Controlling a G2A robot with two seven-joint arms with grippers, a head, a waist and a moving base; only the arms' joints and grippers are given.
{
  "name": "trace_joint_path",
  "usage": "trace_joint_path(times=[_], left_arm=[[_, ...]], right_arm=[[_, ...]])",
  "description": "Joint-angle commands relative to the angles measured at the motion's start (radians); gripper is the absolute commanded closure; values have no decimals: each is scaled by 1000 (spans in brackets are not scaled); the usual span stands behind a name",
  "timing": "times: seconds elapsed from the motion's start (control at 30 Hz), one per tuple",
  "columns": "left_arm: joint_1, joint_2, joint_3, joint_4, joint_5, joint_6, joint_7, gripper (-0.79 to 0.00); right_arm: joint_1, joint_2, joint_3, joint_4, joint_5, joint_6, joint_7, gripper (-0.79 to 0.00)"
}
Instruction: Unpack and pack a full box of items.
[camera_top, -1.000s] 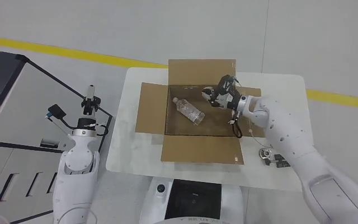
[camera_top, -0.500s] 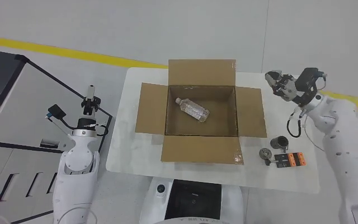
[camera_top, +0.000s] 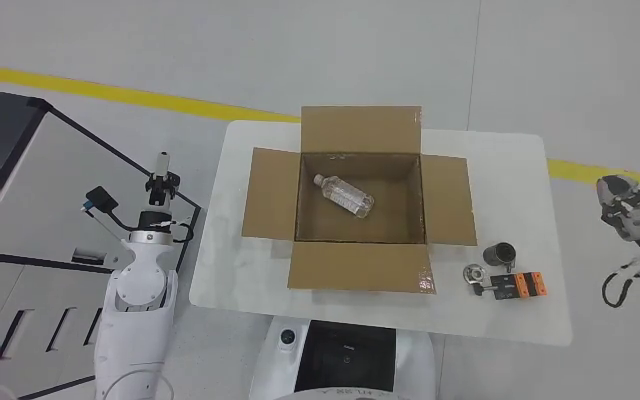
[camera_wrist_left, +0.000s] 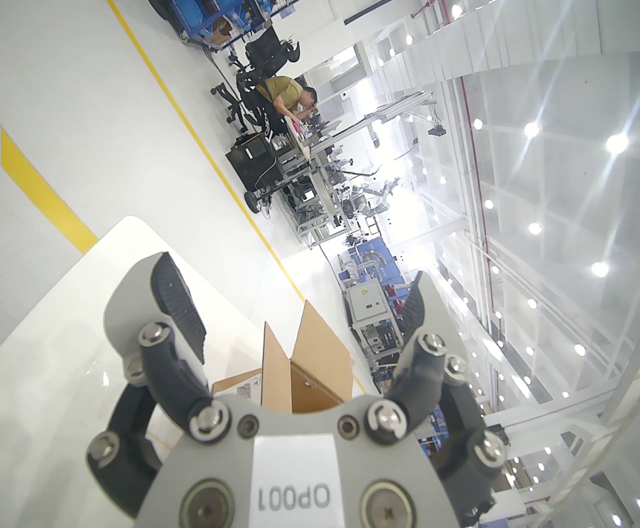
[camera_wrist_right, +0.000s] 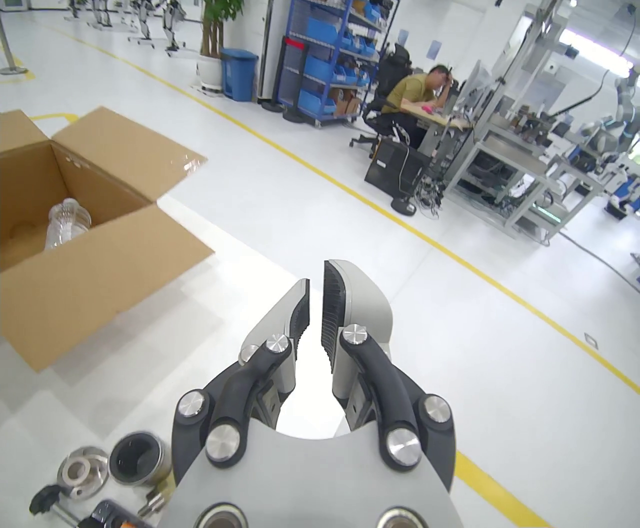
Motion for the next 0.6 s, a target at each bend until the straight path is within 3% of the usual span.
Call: trace_joint_path(times=[0.0, 0.13, 0.17, 0.23, 0.27, 0.57], left_arm=[[0, 0, 0, 0, 0, 0, 0, -785], [0, 0, 0, 0, 0, 0, 0, -785], [0, 0, 0, 0, 0, 0, 0, -785], [0, 0, 0, 0, 0, 0, 0, -785], [0, 0, 0, 0, 0, 0, 0, -785], [0, 0, 0, 0, 0, 0, 0, -785]], right_arm=[[-18, -7, -32, 36, 17, 3, 32, -22], [-29, -20, -106, 35, 39, 3, 79, 0], [-34, -23, -117, 25, 40, 12, 82, -49], [-35, -26, -133, 7, 38, 41, 87, -317], [-35, -26, -133, 7, 38, 41, 87, -391], [-35, -26, -133, 7, 38, 41, 87, -391]])
